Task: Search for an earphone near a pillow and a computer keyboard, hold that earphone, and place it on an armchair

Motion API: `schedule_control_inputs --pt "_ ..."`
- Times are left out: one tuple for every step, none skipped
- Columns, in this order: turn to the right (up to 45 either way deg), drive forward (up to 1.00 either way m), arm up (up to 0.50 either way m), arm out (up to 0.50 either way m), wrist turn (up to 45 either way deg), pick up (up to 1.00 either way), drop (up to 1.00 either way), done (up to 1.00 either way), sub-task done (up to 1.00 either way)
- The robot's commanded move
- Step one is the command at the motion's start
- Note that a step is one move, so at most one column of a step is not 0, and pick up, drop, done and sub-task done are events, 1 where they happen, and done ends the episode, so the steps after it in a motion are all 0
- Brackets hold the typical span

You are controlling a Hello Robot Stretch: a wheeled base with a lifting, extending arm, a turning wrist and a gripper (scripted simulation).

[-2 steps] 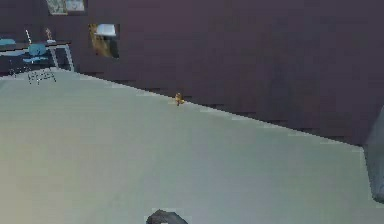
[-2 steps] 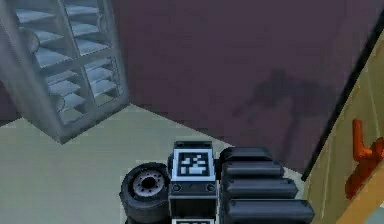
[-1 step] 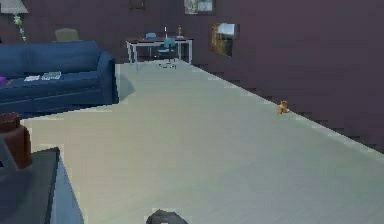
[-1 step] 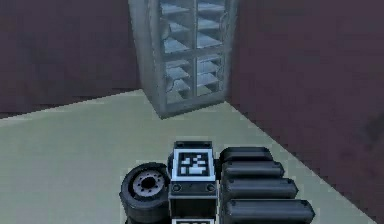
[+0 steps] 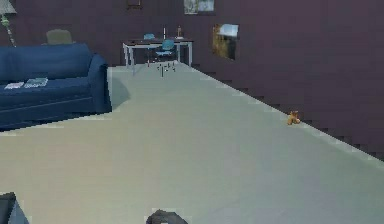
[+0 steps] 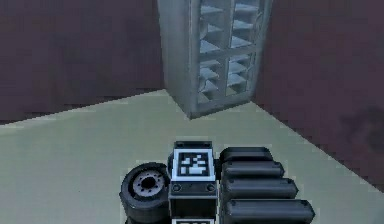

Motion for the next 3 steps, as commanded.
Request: schedule_control_inputs --pt "-12.0 0.00 0.00 0.00 0.0 0.00 0.00 0.00 0.00" --pt "0.0 1.00 0.00 0.00 0.0 0.00 0.00 0.00 0.00" --pt "-3.0 0.00 0.00 0.00 0.0 0.00 0.00 0.00 0.00"
